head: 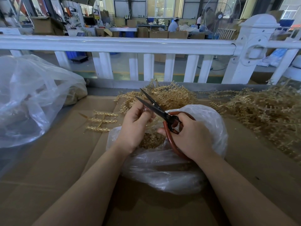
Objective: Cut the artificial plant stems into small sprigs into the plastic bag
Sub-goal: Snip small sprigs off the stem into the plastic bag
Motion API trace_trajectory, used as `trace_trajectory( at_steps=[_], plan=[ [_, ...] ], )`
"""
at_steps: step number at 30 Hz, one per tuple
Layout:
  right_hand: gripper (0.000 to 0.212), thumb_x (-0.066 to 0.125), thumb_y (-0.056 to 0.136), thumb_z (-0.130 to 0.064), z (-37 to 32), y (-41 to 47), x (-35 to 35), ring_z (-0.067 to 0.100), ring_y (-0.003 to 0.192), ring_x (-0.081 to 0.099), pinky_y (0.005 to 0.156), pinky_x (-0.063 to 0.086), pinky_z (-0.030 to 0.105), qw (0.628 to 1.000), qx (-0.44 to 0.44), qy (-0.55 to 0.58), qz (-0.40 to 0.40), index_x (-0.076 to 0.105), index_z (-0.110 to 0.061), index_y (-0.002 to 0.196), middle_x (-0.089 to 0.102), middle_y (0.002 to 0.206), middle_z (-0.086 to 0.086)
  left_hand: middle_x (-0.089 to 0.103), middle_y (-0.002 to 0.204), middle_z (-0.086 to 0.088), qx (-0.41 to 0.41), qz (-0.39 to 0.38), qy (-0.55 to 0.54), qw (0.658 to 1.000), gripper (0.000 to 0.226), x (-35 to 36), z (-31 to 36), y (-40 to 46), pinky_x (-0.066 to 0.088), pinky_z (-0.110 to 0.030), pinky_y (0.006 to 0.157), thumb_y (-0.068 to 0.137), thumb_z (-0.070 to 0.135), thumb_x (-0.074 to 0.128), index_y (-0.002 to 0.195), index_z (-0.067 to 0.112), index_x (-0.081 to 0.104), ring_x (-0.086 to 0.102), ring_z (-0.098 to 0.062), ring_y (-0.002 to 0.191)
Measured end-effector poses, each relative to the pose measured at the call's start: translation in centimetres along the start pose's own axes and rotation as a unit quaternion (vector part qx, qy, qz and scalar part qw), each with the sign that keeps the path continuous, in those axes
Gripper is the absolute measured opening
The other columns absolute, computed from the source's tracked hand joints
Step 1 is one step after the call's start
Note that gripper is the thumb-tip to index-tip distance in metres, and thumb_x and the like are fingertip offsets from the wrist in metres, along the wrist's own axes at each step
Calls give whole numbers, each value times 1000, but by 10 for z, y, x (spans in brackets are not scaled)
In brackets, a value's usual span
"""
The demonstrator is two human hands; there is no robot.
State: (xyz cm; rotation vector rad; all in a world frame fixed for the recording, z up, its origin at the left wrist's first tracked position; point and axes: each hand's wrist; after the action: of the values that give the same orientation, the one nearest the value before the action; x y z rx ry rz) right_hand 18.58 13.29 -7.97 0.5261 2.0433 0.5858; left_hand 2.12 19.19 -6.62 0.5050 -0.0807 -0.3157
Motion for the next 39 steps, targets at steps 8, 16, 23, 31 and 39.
trace_trajectory(
  at_steps=[8,16,23,31,39],
  plan=[
    [77,33,67,-98,-2,-1,-2,-10,66,52,60,37,3,1000,4,21,0,63,-36,102,57,76,-24,55,79,2,0,-24,8,1000,16,2,4,-2,43,-23,70,93,9,47,97,9,62,49,-13,74],
    [69,37,70,-96,-1,-1,-2,-13,65,50,59,36,5,999,-8,27,19,62,-36,93,51,68,-27,55,78,4,-4,-5,-5,1000,16,4,2,-2,42,-21,68,93,8,47,98,5,62,49,-9,72],
    [66,43,71,-93,1,0,-1,-10,62,53,57,38,5,1000,-15,12,19,63,-33,88,52,64,-26,53,78,2,7,1,3,1000,15,3,1,-2,42,-20,67,94,5,46,98,4,61,48,-9,71],
    [53,61,67,-80,-2,1,-1,-1,78,65,68,50,13,988,78,130,3,69,-33,89,70,79,-17,53,72,1,-27,6,-10,1000,15,0,1,-1,39,-24,60,96,6,54,85,11,62,46,-9,63],
    [20,80,84,-18,-3,7,-1,-2,76,69,65,50,11,939,119,317,-69,70,-35,86,73,80,-21,66,77,-7,-51,-23,27,998,14,1,4,-3,49,-25,64,94,3,63,93,15,71,58,-13,69]
  ],
)
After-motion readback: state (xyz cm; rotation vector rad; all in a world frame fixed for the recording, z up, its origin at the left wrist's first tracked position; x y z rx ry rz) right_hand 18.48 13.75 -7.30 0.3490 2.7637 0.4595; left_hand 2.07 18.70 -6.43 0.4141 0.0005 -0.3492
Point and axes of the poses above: each hand's wrist, its own y-axis towards the middle knuckle, its own x-axis out of the palm, z = x × y
